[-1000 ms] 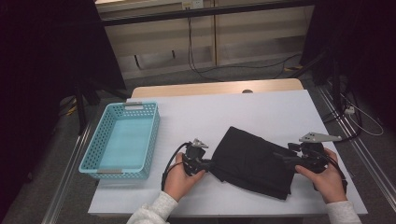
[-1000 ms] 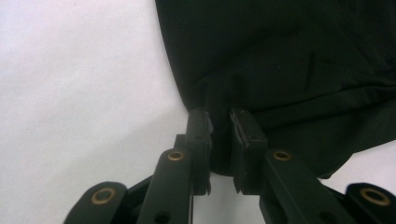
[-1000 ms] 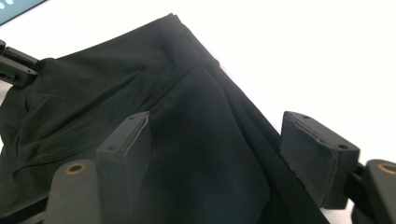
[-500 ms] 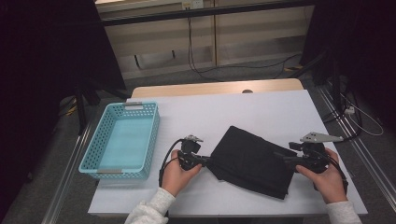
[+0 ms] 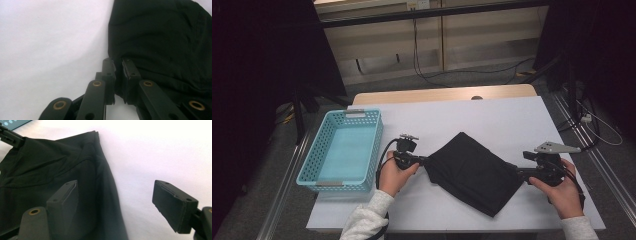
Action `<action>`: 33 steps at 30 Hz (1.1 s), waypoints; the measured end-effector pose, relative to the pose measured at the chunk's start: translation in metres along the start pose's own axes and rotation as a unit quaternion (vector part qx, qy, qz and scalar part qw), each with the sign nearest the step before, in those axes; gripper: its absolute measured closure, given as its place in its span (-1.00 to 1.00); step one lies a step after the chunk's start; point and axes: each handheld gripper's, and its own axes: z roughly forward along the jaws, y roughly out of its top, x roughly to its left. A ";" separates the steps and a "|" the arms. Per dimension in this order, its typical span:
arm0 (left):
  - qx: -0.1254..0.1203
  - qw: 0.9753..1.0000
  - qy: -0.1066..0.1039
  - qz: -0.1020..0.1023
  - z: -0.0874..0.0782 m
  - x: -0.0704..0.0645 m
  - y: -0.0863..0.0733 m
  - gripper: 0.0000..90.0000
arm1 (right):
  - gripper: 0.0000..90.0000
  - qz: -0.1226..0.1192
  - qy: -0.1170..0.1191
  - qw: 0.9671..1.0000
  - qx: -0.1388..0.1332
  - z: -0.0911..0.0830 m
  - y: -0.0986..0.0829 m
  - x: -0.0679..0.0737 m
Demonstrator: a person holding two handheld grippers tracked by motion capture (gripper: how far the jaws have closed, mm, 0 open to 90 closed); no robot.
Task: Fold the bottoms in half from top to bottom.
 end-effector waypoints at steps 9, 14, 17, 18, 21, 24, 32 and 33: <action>0.001 1.000 0.009 -0.005 0.001 0.013 0.013 0.81 | -0.54 0.000 0.000 1.000 0.004 0.000 -0.001 0.001; 0.001 1.000 0.014 -0.004 -0.001 0.021 0.021 0.80 | -0.54 -0.001 0.000 1.000 0.004 -0.001 -0.002 0.001; -0.002 1.000 0.019 -0.008 -0.001 0.024 0.025 0.80 | -0.53 -0.001 0.000 1.000 0.006 0.000 -0.003 0.000; -0.001 1.000 0.022 -0.008 0.000 0.025 0.028 0.80 | -0.53 0.000 0.000 1.000 0.006 0.000 -0.003 0.000; 0.000 1.000 0.027 -0.005 0.000 0.028 0.032 0.80 | -0.54 -0.001 0.002 1.000 0.007 0.000 -0.003 0.001; -0.001 0.999 0.032 -0.005 -0.001 0.030 0.039 0.80 | -0.54 -0.001 0.001 1.000 0.007 0.000 -0.002 0.001; -0.008 0.999 0.038 -0.011 0.001 0.037 0.047 0.78 | -0.54 -0.003 0.003 1.000 0.009 0.000 -0.003 0.002; -0.007 0.999 0.040 -0.010 0.001 0.037 0.046 0.73 | -0.54 -0.005 0.004 1.000 0.009 0.000 -0.003 0.002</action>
